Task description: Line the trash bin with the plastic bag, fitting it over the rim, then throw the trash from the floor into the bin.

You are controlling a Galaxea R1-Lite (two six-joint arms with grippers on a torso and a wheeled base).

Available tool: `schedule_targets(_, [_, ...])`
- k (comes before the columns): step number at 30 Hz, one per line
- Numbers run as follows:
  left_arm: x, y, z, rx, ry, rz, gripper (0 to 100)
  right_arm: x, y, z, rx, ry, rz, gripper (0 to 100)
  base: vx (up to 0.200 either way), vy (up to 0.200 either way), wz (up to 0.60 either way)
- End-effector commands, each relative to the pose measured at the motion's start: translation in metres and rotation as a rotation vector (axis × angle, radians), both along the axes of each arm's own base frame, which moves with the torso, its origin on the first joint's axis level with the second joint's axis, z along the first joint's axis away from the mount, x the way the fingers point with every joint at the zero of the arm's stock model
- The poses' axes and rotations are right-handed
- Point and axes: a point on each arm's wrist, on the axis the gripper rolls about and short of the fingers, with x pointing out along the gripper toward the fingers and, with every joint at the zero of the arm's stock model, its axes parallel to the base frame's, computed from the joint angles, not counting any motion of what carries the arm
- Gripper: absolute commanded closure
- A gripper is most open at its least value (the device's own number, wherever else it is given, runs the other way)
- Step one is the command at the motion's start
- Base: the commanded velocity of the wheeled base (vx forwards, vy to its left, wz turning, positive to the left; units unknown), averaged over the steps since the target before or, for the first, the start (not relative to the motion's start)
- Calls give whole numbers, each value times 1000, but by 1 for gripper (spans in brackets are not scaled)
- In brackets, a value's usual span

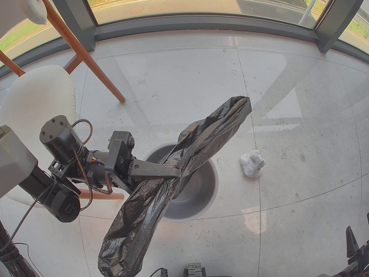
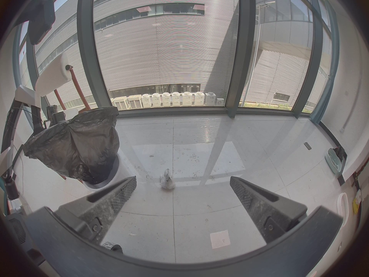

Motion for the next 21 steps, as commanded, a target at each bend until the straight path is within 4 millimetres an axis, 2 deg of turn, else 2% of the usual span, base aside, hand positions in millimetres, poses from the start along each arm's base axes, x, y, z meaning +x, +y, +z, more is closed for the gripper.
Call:
schedule_targets(1, [11,-3,-13,8,3,6,100,1,0,-5,0,8,0,0,0,0,0])
schedule_targets(7, [25,-9,-14,-8,-57,14,100,0,0,-5,-1,6,0,0,0,0,0])
schedule_targets(12, [20,-8,-22,0,-30,34,100,1,0,-5,2,8,-2,0,0,0,0])
schedule_targets(16, [16,-14,-25,-27,-50,169,100,0,0,-5,-1,6,0,0,0,0,0])
schedule_targets(21, [5,-25,-40,-21,-101,364,100,0,0,-5,-3,6,-2,0,0,0,0])
